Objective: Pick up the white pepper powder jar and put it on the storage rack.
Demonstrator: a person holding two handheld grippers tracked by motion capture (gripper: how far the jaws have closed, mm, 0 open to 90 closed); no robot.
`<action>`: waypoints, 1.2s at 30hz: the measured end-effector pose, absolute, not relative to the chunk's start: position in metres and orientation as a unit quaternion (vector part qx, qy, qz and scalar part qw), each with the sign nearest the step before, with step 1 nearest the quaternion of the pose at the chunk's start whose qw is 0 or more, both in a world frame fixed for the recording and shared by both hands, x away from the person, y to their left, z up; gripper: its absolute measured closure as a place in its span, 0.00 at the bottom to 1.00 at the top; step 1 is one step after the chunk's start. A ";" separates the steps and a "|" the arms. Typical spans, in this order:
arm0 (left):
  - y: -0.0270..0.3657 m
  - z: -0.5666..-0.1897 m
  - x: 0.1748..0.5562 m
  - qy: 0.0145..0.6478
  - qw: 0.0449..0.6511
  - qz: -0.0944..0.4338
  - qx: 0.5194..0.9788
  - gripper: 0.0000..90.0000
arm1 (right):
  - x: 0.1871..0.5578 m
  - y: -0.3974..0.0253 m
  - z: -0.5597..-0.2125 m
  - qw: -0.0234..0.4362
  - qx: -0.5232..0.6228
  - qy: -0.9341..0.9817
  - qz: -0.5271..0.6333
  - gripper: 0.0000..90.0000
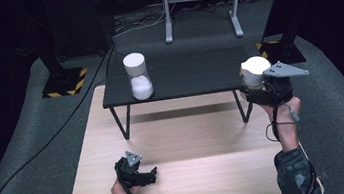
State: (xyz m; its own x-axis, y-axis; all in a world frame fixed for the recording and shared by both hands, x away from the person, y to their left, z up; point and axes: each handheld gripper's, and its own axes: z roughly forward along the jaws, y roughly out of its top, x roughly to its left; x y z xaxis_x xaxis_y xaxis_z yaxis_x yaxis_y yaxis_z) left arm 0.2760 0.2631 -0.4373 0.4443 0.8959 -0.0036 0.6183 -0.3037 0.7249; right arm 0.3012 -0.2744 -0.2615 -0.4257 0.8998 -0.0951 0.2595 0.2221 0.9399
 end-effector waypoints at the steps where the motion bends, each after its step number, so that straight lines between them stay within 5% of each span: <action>1: 0.263 -0.437 0.276 0.485 0.336 0.207 0.780 0.01 | 0.301 -0.274 -0.262 0.342 0.412 0.703 0.468 0.33; 36: 0.263 -0.437 0.276 0.485 0.336 0.206 0.781 0.01 | 0.345 -0.261 -0.250 0.318 0.407 0.709 0.479 0.33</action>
State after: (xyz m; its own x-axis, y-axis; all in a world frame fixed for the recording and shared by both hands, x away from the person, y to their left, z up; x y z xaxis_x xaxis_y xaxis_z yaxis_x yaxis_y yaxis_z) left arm 0.2761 0.2632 -0.4373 0.4453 0.8954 -0.0041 0.6179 -0.3040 0.7251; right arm 0.3446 -0.2614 -0.2498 -0.4660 0.8826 -0.0613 0.2726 0.2091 0.9391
